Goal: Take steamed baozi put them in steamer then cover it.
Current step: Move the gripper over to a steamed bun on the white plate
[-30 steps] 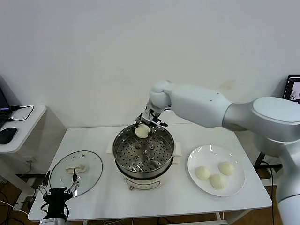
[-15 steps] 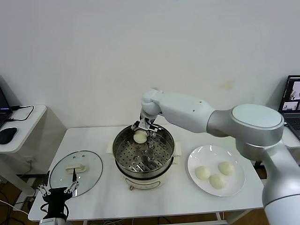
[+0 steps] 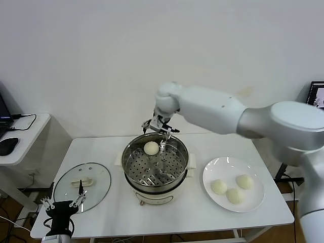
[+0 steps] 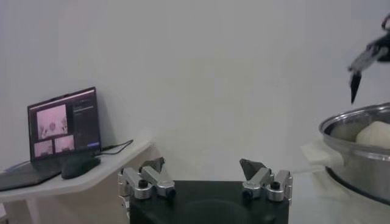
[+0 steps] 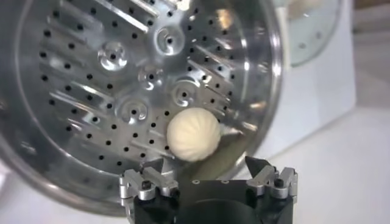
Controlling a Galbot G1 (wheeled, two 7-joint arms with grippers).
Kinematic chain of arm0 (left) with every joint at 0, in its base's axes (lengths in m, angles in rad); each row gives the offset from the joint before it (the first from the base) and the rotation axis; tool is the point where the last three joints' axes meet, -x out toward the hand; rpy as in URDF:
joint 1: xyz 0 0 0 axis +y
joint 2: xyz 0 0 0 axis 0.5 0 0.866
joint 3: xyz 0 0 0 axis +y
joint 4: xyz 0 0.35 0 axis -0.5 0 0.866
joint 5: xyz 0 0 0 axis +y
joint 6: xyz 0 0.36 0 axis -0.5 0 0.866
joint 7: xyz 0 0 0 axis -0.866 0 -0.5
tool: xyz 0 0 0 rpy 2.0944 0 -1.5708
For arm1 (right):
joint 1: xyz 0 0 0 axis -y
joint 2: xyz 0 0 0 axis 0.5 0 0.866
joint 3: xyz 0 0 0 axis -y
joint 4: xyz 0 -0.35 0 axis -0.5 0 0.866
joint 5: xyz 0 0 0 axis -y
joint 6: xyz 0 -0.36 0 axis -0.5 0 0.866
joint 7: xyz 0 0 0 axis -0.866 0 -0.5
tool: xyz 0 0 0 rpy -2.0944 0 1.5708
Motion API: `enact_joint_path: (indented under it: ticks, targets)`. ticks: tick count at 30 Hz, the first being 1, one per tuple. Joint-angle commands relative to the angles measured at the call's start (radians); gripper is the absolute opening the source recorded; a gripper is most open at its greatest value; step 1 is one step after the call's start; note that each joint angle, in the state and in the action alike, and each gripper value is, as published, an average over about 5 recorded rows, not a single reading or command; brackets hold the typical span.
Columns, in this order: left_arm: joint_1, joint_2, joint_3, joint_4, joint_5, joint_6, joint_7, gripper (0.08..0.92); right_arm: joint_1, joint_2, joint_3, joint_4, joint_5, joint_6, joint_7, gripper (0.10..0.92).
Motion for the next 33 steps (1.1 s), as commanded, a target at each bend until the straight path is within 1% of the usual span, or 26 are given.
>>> enact_joint_path:
  ticks: [1, 4, 8, 11, 14, 18, 22, 33]
  targets:
    - [0.006, 0.006, -0.006, -0.016, -0.001, 0.002, 0.002, 0.823, 0.089, -0.344, 0.011, 0.293, 0.172, -0.387, -0.045, 0.823]
    - [0.006, 0.004, -0.004, -0.023, 0.0, 0.006, 0.003, 0.823, 0.049, -0.483, 0.011, 0.384, 0.179, -0.427, -0.008, 0.823]
    - [0.001, 0.013, -0.002, -0.022, 0.001, 0.01, 0.005, 0.823, -0.023, -0.656, 0.022, 0.473, 0.152, -0.454, 0.026, 0.823]
    - [-0.009, 0.024, -0.005, -0.017, -0.001, 0.014, 0.006, 0.823, -0.085, -0.746, 0.029, 0.517, 0.131, -0.473, 0.047, 0.823]
    - [-0.02, 0.032, -0.005, -0.01, -0.003, 0.019, 0.008, 0.823, -0.148, -0.803, 0.027, 0.549, 0.102, -0.491, 0.066, 0.823]
    - [-0.034, 0.031, -0.002, -0.003, -0.003, 0.025, 0.009, 0.823, -0.24, -0.838, 0.053, 0.557, 0.066, -0.513, 0.087, 0.823]
    - [-0.035, 0.029, -0.002, -0.002, -0.003, 0.026, 0.009, 0.823, -0.353, -0.841, 0.127, 0.546, 0.041, -0.528, 0.1, 0.823]
    - [-0.031, 0.014, 0.001, -0.001, 0.0, 0.026, 0.01, 0.823, -0.561, -0.751, 0.255, 0.439, -0.045, -0.508, 0.121, 0.823]
